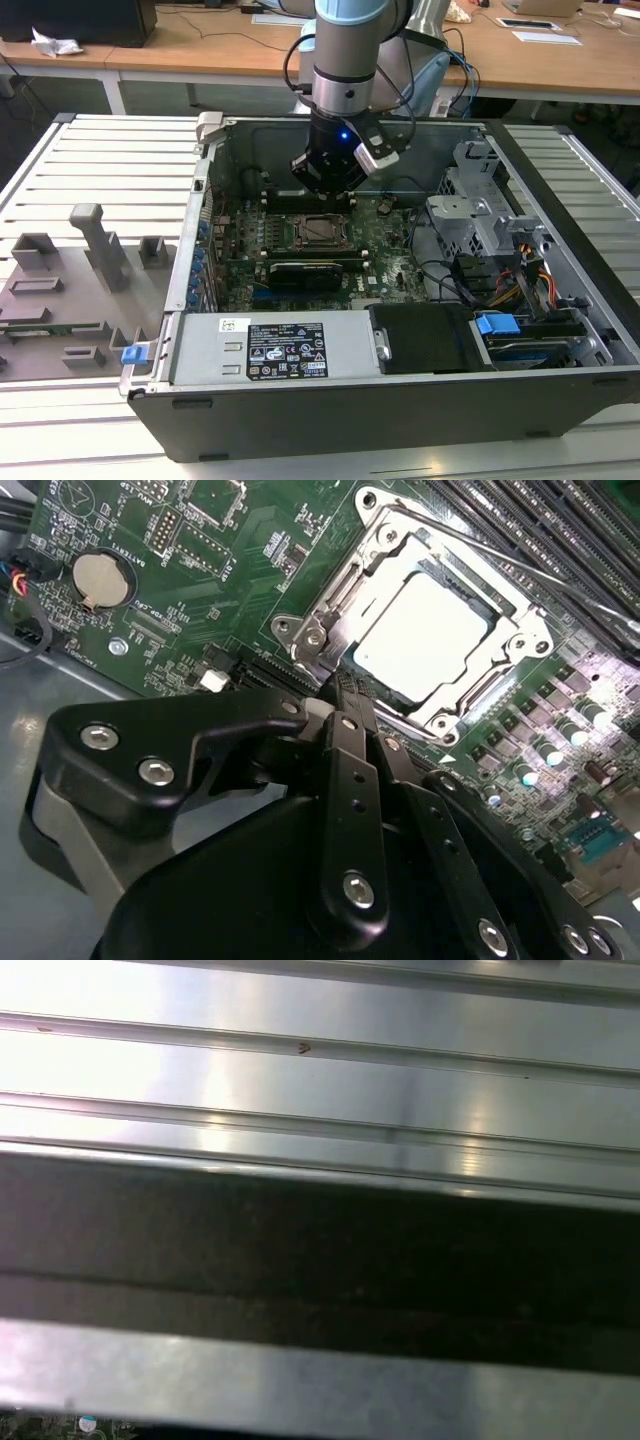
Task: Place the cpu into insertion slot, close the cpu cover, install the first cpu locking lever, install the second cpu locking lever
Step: 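Install the second cpu locking lever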
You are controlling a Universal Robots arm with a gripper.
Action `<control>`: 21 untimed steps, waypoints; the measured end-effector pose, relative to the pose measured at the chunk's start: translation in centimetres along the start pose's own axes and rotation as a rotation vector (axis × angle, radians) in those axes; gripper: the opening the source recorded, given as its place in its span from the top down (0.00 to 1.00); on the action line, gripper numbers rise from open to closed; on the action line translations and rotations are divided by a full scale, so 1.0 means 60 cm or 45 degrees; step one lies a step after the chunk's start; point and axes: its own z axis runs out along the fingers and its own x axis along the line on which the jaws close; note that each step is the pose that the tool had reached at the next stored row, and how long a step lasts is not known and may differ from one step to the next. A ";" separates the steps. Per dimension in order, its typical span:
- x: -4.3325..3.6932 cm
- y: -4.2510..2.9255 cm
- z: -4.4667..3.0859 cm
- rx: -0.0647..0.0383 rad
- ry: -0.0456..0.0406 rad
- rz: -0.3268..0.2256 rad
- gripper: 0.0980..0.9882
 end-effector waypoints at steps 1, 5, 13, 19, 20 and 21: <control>0.000 -0.001 0.000 0.000 0.000 0.000 0.99; 0.000 -0.004 0.000 0.000 0.000 0.000 0.99; 0.001 -0.016 0.000 0.000 0.000 0.000 0.99; 0.002 -0.018 -0.012 0.000 0.000 0.000 0.99; 0.002 -0.018 -0.019 0.000 0.000 0.000 0.99; 0.001 -0.018 -0.024 0.000 0.000 0.000 0.99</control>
